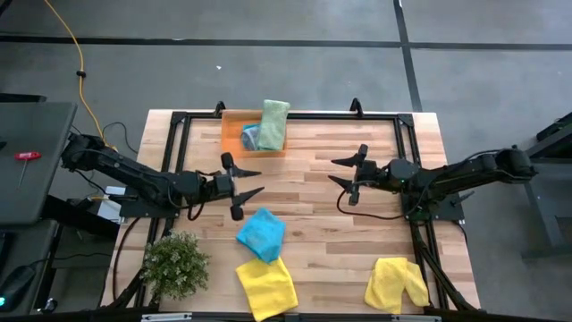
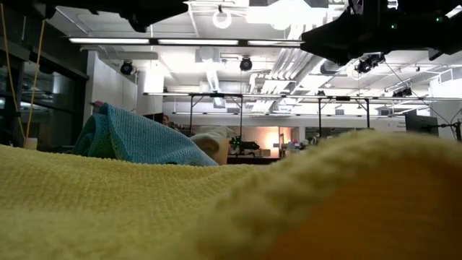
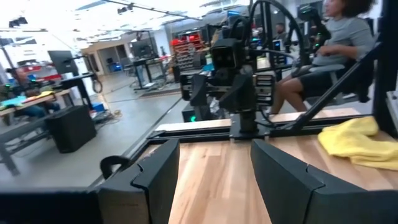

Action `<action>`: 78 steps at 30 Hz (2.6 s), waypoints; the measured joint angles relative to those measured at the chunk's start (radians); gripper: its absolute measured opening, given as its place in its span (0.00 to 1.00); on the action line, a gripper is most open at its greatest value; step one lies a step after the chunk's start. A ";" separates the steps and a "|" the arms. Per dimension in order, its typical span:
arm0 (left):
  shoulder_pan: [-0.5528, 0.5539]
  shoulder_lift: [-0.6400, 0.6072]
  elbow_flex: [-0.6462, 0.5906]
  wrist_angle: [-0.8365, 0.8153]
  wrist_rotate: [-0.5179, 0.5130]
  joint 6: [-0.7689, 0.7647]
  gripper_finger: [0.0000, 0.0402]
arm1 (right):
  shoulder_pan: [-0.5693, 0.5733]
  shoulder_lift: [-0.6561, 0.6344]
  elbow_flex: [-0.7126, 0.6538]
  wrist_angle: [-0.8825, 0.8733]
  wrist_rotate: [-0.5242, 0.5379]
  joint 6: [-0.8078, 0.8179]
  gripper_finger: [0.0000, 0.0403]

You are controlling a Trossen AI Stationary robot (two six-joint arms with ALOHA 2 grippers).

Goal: Fold microfiber towels
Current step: Fold the blue microfiber cloth on the table

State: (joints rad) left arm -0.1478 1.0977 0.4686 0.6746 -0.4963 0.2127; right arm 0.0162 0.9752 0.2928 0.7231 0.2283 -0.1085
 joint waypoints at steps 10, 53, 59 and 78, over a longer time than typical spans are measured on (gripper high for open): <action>-0.006 0.061 0.114 -0.179 0.026 -0.122 0.48 | 0.000 0.000 0.000 0.000 0.014 0.000 0.55; -0.382 0.974 0.994 -1.435 0.023 0.164 0.59 | -0.003 0.000 0.002 -0.024 0.065 -0.002 0.55; -0.385 0.974 0.994 -1.435 0.010 0.165 0.54 | -0.003 0.001 0.002 -0.022 0.071 -0.001 0.55; -0.396 0.966 1.067 -1.431 -0.069 0.166 0.02 | -0.003 0.001 0.002 -0.019 0.072 0.004 0.55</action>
State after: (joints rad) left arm -0.5438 2.0638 1.5356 -0.7563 -0.5654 0.3786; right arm 0.0132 0.9760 0.2943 0.7040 0.3006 -0.1049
